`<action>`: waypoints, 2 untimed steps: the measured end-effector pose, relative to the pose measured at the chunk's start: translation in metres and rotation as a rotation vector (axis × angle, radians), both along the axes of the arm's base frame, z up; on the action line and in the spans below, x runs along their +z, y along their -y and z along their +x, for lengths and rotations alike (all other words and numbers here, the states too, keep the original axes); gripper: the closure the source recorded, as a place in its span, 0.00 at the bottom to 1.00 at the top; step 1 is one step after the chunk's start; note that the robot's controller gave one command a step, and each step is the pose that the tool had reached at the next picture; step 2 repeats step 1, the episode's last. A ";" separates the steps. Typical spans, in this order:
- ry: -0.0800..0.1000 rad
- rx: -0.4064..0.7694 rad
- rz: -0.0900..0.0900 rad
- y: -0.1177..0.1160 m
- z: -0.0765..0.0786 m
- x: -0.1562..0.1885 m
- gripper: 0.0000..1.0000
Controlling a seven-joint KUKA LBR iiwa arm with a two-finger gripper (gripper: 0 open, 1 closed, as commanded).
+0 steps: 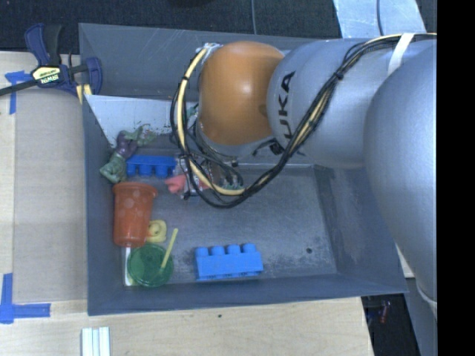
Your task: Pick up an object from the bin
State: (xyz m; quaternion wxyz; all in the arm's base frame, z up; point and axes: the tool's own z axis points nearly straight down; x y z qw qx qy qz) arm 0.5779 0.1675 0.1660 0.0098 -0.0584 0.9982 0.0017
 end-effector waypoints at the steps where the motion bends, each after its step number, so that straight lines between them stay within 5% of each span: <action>1: 0.002 -0.121 0.003 -0.011 -0.015 0.028 1.00; 2: 0.002 -0.121 0.003 -0.011 -0.015 0.028 1.00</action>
Offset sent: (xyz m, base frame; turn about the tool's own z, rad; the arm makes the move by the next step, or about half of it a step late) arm 0.0277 0.0175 0.3737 -0.0715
